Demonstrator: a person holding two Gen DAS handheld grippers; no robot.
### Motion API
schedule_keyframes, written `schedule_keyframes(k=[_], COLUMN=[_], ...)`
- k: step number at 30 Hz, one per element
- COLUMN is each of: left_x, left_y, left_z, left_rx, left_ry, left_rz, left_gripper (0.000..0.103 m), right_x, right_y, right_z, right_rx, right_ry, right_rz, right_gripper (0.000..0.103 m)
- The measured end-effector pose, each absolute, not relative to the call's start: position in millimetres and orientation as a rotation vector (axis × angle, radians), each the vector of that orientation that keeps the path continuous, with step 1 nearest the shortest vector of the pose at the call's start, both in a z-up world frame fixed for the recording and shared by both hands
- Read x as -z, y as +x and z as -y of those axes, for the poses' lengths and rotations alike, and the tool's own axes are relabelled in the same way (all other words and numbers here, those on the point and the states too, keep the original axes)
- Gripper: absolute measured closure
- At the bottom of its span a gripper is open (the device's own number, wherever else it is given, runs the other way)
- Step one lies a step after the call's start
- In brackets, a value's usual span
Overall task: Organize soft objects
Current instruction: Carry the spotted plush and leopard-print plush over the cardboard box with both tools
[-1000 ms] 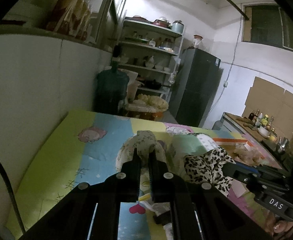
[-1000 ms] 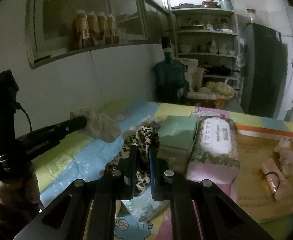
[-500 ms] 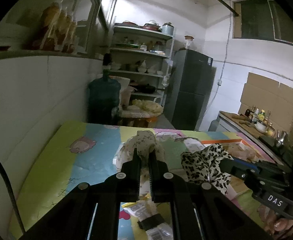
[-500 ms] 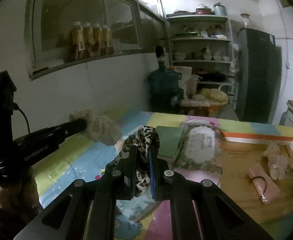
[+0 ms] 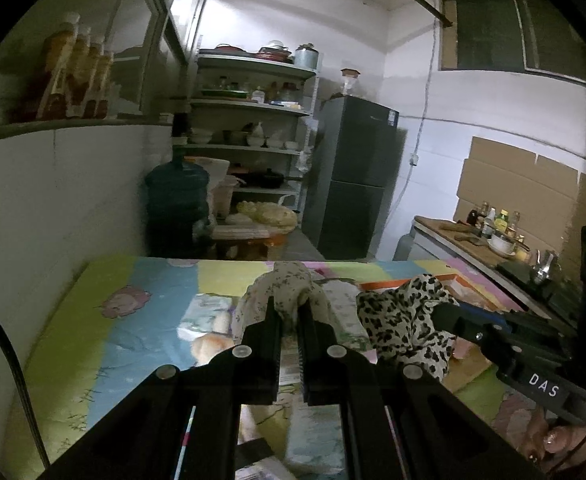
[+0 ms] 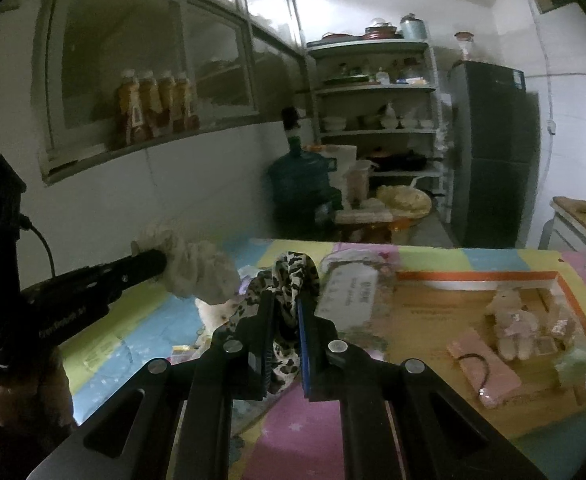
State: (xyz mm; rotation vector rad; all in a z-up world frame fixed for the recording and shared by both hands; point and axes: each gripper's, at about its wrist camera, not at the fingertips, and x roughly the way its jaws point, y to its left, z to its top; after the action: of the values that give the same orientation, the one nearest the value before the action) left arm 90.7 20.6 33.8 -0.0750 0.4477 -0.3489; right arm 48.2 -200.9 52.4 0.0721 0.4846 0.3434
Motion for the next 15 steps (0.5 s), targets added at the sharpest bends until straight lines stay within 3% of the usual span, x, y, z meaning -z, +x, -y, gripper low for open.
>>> schedule_keyframes(k=[15], left_x=[-40.4], left_y=[92.8], left_z=[25.1], left_rx=[0.439], left_ry=[-0.048], left_rz=[-0.447], left_gripper=[0.096], right_x=[-62.3], right_y=[40.4], right_z=[246.9], right_rx=[-0.26], right_ry=[0.117], right_rz=[-0.448], right_gripper=[0.092])
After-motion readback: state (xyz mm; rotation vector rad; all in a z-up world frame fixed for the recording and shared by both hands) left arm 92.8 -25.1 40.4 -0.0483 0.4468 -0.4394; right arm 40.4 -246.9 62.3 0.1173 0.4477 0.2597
